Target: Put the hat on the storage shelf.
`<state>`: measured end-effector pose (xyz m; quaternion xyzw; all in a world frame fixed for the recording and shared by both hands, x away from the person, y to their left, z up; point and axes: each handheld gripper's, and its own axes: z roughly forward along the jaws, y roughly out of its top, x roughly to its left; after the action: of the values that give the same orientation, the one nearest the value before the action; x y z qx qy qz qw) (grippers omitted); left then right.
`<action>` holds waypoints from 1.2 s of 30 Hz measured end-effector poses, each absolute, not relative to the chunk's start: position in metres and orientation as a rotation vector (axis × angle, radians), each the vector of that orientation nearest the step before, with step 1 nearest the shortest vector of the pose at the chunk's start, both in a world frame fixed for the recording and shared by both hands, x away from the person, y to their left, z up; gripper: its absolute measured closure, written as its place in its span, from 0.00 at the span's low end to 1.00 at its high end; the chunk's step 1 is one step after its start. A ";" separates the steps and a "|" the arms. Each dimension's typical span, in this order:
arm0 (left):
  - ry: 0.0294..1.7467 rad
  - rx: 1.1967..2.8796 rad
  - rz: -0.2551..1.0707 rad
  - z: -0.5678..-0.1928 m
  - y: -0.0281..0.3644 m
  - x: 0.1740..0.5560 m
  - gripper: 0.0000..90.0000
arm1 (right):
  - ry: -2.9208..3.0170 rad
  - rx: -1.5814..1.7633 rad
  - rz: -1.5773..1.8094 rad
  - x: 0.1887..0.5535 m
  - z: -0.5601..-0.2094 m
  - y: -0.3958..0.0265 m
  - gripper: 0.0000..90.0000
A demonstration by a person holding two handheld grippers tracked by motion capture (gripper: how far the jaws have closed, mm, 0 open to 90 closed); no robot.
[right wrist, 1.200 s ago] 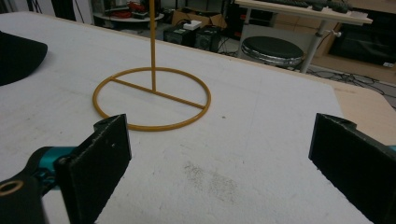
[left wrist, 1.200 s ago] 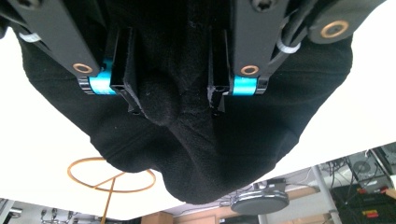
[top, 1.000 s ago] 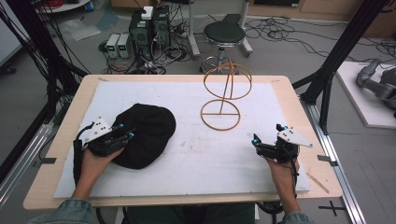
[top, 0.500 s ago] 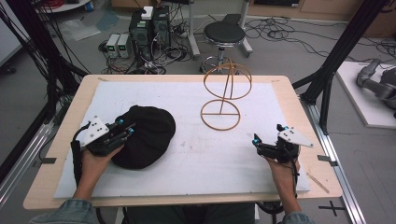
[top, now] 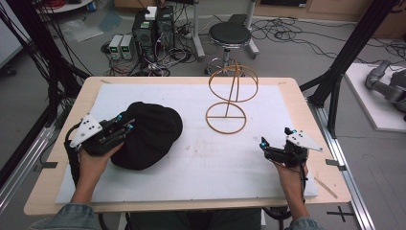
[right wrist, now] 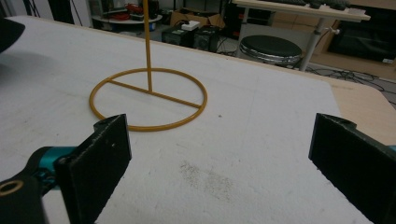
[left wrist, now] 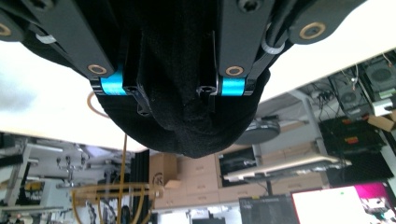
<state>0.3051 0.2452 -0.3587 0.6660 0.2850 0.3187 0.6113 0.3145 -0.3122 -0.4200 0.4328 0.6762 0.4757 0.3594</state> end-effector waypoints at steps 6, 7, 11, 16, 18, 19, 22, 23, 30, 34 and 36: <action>0.653 1.468 0.744 -0.334 0.251 0.308 0.80 | 1.743 1.113 1.233 0.316 -0.420 -0.311 0.06; 0.648 1.464 0.750 -0.330 0.251 0.309 0.80 | 1.745 1.113 1.231 0.316 -0.420 -0.311 0.06; 0.637 1.434 0.766 -0.311 0.252 0.312 0.80 | 1.750 1.115 1.234 0.318 -0.421 -0.310 0.06; 0.631 1.389 0.764 -0.284 0.247 0.321 0.80 | 1.748 1.119 1.237 0.317 -0.420 -0.310 0.06; 0.626 1.383 0.765 -0.280 0.246 0.323 0.80 | 1.749 1.120 1.240 0.317 -0.420 -0.310 0.06; 0.619 1.381 0.766 -0.276 0.244 0.325 0.80 | 1.749 1.121 1.241 0.317 -0.420 -0.310 0.06; 0.596 1.376 0.765 -0.264 0.239 0.329 0.80 | 1.745 1.120 1.238 0.317 -0.420 -0.311 0.06; 0.591 1.370 0.762 -0.261 0.237 0.330 0.80 | 1.743 1.124 1.242 0.317 -0.421 -0.311 0.06; 0.542 1.363 0.754 -0.238 0.219 0.345 0.80 | 1.743 1.123 1.241 0.317 -0.421 -0.312 0.06; 0.528 1.346 0.733 -0.229 0.208 0.354 0.80 | 1.747 1.125 1.240 0.317 -0.421 -0.312 0.06; 0.526 1.328 0.718 -0.225 0.203 0.359 0.80 | 1.744 1.126 1.239 0.317 -0.421 -0.312 0.06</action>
<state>0.3587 0.2028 -0.2251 0.5956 0.2358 0.3220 0.6971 0.3172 -0.3123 -0.4207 0.4356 0.6745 0.4794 0.3543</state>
